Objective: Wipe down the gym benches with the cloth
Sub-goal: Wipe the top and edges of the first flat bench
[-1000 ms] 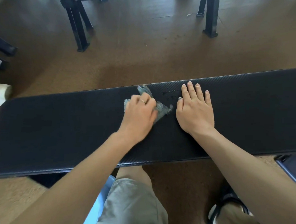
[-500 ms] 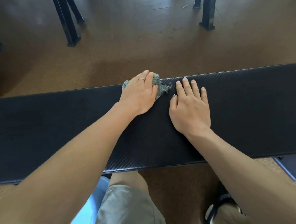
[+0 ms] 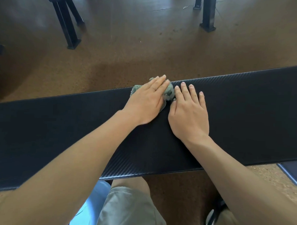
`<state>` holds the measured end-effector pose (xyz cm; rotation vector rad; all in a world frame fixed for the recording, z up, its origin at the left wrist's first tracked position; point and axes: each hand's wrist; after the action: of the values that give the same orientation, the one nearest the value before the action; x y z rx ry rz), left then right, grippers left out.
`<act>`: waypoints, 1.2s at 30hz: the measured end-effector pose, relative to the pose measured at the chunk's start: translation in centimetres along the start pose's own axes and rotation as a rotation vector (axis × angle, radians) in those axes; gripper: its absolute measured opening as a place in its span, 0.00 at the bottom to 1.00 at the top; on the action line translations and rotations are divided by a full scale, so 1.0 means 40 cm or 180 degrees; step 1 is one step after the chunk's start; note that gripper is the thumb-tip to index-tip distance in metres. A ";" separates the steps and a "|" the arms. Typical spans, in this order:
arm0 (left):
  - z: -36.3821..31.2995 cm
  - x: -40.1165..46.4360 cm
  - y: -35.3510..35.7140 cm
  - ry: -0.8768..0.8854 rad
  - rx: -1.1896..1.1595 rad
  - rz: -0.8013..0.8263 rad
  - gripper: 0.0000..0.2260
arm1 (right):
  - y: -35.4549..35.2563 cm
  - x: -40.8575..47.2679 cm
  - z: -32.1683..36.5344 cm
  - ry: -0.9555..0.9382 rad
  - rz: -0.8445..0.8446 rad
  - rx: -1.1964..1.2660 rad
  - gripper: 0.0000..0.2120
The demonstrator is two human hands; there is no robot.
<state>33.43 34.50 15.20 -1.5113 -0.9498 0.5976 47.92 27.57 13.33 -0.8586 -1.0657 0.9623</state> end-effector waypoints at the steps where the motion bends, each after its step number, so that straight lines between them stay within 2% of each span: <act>1: 0.002 0.034 0.004 -0.0120 -0.0016 -0.0013 0.24 | 0.001 0.001 0.001 0.0030 -0.0024 0.0031 0.26; 5: -0.012 0.080 0.005 -0.0404 -0.0075 0.0048 0.23 | -0.003 -0.007 -0.004 0.0012 -0.0064 0.0092 0.27; 14: -0.090 -0.271 -0.042 0.0470 0.0026 0.0163 0.26 | -0.005 -0.006 -0.024 -0.0035 -0.0055 0.0216 0.25; 17: -0.061 -0.213 -0.031 0.0525 -0.0138 0.0197 0.25 | 0.002 -0.002 -0.028 -0.0051 -0.0095 0.0259 0.25; 22: -0.016 -0.014 0.001 0.0021 0.0027 0.0094 0.25 | 0.004 -0.003 -0.025 -0.0055 -0.0188 0.0309 0.28; 25: -0.034 0.008 0.006 -0.0150 0.0102 0.0064 0.25 | -0.001 -0.010 -0.028 -0.0069 -0.0169 0.0319 0.26; 33: -0.116 -0.379 -0.048 0.0332 0.0087 0.0132 0.26 | -0.012 -0.020 -0.016 -0.0050 -0.0165 0.0244 0.24; 36: -0.098 -0.415 -0.045 0.0451 0.0103 0.0108 0.26 | -0.015 -0.024 -0.016 -0.0054 -0.0124 0.0201 0.24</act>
<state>27.30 18.48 15.19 -1.5224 -0.8039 0.5204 48.49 26.40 13.40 -0.7766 -1.0577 0.9670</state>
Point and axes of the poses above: each hand's wrist, its own x-axis towards the middle knuckle, its own y-axis out of the palm, z = x × y, and after that the axes turned 14 degrees about -z, right-handed
